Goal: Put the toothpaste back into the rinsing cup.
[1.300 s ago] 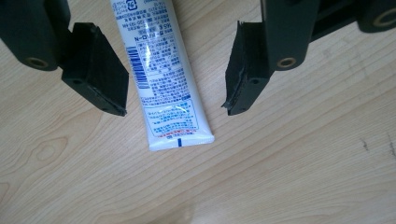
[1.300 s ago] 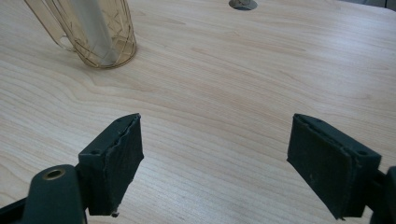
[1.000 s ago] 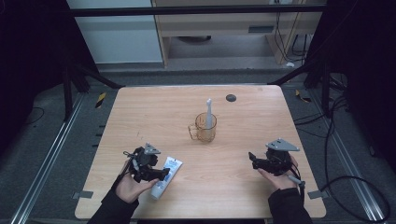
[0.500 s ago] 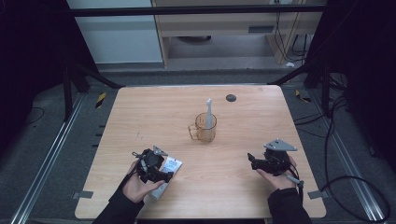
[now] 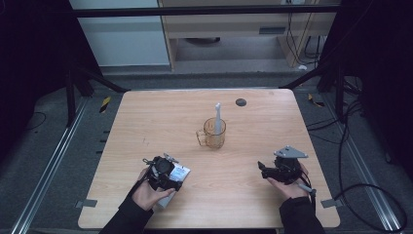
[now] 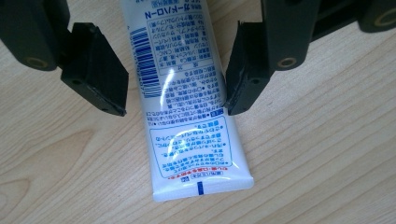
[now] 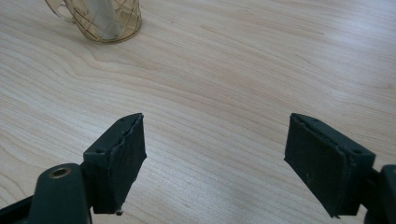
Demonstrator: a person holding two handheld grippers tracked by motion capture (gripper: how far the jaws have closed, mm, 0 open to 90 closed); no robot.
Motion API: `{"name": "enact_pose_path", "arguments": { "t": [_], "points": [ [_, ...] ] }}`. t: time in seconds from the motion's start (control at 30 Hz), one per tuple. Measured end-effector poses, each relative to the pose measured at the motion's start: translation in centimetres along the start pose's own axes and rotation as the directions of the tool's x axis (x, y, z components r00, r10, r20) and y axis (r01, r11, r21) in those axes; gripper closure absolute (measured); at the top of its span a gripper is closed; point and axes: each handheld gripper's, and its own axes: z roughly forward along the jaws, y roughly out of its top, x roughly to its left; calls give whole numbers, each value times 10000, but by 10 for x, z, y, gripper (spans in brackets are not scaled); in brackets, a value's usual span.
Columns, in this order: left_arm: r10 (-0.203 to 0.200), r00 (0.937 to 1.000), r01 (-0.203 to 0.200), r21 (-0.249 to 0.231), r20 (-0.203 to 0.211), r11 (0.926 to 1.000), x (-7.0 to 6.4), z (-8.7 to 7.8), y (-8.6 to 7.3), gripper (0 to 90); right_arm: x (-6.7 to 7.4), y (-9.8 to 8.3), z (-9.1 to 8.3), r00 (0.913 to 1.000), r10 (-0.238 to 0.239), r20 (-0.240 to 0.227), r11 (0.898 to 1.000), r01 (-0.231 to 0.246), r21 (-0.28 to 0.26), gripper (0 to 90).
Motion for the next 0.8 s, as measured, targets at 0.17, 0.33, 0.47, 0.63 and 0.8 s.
{"name": "enact_pose_path", "arguments": {
  "t": [0.17, 0.33, 0.47, 0.63, 0.8],
  "points": [
    [-31, 10000, 31, 213, 3, 9998, 3, 5, 1, 384, 0, 0, 1, 10000, 9, -2, 10000, -9, 34, 205],
    [-163, 9998, 160, 316, 106, 9994, 5, 7, 1, 375, 1, 0, 1, 10000, 3, -14, 10000, -3, 48, 206],
    [-277, 9994, 269, 419, 189, 9988, 7, 10, 1, 371, 1, 1, 1, 10000, 51, -19, 10000, -51, 46, 208],
    [-418, 9988, 403, 535, 263, 9978, 8, 12, 1, 373, 1, 1, 2, 10000, -12, -33, 10000, 12, 64, 210],
    [-455, 9989, 446, 578, 147, 9973, 6, 12, 2, 379, 1, 1, 2, 10000, -18, -15, 10000, 18, 65, 210]
  ]
}}
